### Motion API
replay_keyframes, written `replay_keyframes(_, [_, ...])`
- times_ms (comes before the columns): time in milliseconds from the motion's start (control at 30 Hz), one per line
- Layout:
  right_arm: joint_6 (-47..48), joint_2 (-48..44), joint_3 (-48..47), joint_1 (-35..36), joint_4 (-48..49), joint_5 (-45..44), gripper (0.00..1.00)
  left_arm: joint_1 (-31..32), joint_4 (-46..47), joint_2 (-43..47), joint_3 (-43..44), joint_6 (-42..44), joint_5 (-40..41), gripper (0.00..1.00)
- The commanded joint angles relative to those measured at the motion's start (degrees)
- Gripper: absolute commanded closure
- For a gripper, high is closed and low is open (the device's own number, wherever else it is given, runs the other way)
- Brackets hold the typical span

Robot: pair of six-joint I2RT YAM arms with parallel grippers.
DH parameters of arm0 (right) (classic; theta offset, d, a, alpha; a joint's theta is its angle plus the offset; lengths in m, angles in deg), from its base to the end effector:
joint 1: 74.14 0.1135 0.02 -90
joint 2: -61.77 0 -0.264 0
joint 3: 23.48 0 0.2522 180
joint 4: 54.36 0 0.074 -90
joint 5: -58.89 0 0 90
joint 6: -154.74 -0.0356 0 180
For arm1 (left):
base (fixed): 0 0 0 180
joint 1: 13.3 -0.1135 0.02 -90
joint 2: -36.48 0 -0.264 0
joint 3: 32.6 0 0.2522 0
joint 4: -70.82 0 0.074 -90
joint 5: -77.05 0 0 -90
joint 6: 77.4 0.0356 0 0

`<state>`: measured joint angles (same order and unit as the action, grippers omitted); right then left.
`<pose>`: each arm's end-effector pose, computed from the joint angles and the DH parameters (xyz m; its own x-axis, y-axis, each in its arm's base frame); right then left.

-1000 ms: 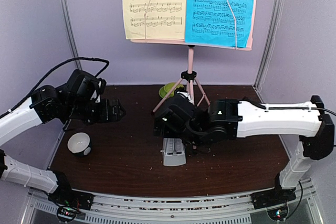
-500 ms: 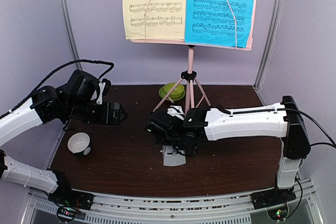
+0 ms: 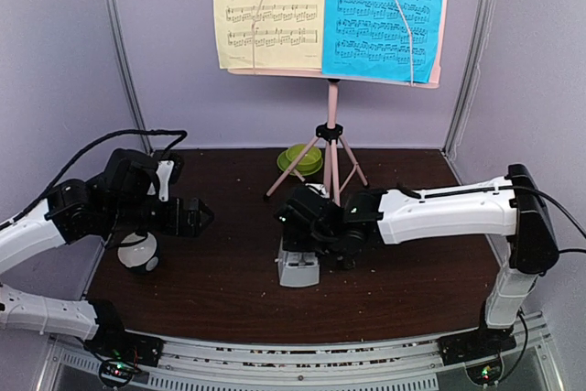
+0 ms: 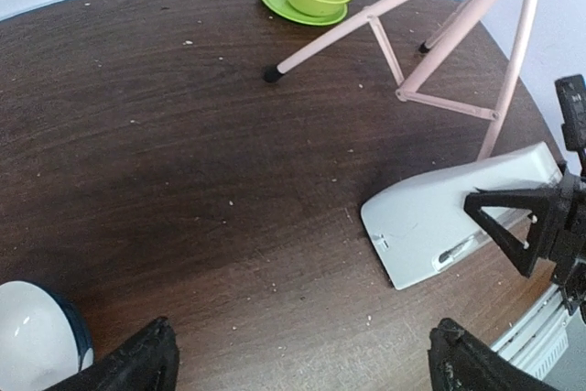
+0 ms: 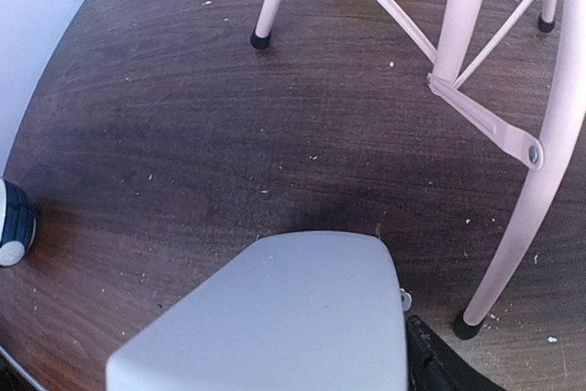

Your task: Set up the instrument practice props

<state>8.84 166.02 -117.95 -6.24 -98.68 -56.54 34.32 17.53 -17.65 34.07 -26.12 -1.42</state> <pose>0.1631 0.3609 0.2406 -0.7853 0.0538 -0.6168 -0.1637 0.9428 0.2905 0.1360 -0.1385 0.3111 -0.7322 -0.1069 -0.6727 0.2099 0.9042 -0.3721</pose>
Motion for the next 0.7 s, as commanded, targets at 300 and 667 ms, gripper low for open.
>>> replay_keyframes(300, [18.9,-13.3,10.9,-3.4,21.4,19.8,0.77,-0.4,16.3,0.7,-11.5,8.3,-21.6,0.14])
replay_keyframes(667, [23.5,-21.6,18.7,-7.3,33.0,32.7,0.9,0.7,24.7,10.1,-19.9,10.6,-23.2,0.26])
